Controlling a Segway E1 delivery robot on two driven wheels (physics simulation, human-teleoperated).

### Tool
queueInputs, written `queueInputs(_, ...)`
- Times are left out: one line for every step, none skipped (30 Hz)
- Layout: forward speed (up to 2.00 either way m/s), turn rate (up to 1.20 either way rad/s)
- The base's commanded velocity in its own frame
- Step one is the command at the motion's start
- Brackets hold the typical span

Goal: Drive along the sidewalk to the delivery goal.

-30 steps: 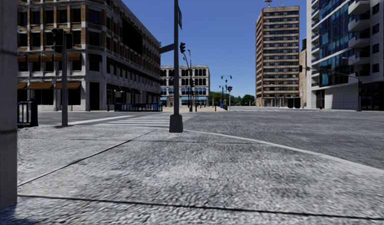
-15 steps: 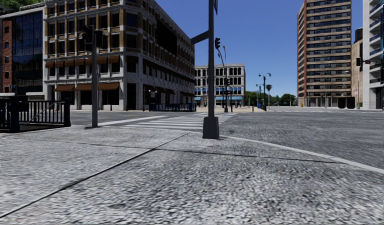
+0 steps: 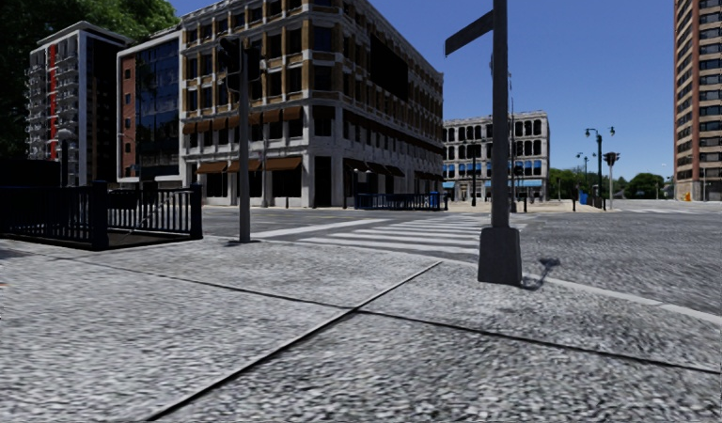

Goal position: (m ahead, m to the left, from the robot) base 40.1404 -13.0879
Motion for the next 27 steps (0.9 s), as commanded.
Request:
queueInputs(2.00, 0.51)
queueInputs(2.00, 0.51)
queueInputs(2.00, 0.51)
queueInputs(2.00, 0.50)
queueInputs(2.00, 0.00)
queueInputs(2.00, 0.00)
queueInputs(2.00, 0.00)
queueInputs(2.00, 0.00)
queueInputs(2.00, 0.00)
queueInputs(2.00, 0.00)
queueInputs(2.00, 0.00)
queueInputs(2.00, 0.00)
queueInputs(2.00, 0.00)
queueInputs(2.00, 0.00)
queueInputs(2.00, 0.00)
queueInputs(2.00, 0.00)
queueInputs(2.00, 0.00)
queueInputs(2.00, 0.00)
queueInputs(2.00, 0.00)
queueInputs(2.00, 0.00)
queueInputs(2.00, 0.00)
queueInputs(2.00, 0.00)
queueInputs(2.00, 0.00)
queueInputs(2.00, 0.00)
queueInputs(2.00, 0.00)
queueInputs(2.00, 0.00)
queueInputs(2.00, 0.00)
